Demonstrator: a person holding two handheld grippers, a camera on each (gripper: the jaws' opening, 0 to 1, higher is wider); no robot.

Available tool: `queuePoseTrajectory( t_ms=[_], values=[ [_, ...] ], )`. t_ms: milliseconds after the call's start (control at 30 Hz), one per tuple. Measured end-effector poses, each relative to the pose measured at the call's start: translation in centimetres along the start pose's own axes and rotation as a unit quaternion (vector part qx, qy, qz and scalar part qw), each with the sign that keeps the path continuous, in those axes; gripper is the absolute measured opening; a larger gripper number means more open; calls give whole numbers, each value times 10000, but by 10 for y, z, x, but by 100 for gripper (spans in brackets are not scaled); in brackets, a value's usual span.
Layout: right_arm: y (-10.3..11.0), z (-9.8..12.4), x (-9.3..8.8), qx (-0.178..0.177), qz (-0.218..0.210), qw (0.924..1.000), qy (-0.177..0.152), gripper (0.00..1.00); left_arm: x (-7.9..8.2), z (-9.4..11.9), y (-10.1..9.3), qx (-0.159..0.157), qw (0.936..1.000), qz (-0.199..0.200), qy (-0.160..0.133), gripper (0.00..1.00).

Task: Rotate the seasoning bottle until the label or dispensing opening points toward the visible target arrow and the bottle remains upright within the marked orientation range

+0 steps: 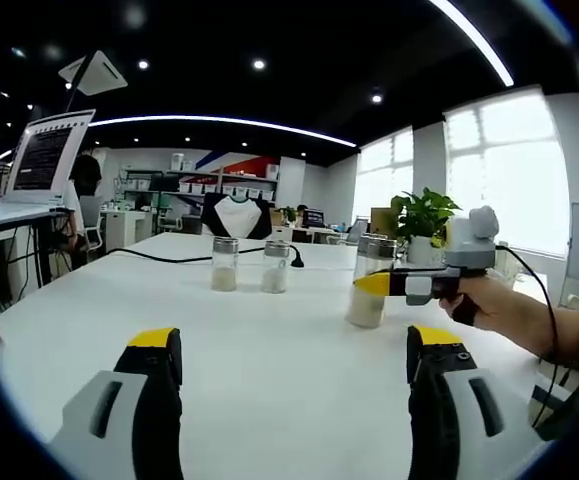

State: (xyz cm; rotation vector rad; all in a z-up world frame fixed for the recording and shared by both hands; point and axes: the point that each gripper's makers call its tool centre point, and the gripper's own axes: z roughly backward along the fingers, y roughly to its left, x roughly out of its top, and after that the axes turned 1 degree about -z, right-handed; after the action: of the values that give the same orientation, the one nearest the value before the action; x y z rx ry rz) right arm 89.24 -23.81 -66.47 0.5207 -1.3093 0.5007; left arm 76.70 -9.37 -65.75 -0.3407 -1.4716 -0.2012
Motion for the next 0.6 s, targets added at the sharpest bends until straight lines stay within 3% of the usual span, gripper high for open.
queuePoseTrajectory(
  t_ms=[133, 600],
  values=[
    [-5, 2, 1, -67, -110, 9999, -11, 48, 0, 0, 0, -3, 10000, 4, 5, 98],
    [-6, 33, -2, -70, 152, 9992, 350, 50, -1, 3, 2, 29, 10000, -2, 1, 98]
  ],
)
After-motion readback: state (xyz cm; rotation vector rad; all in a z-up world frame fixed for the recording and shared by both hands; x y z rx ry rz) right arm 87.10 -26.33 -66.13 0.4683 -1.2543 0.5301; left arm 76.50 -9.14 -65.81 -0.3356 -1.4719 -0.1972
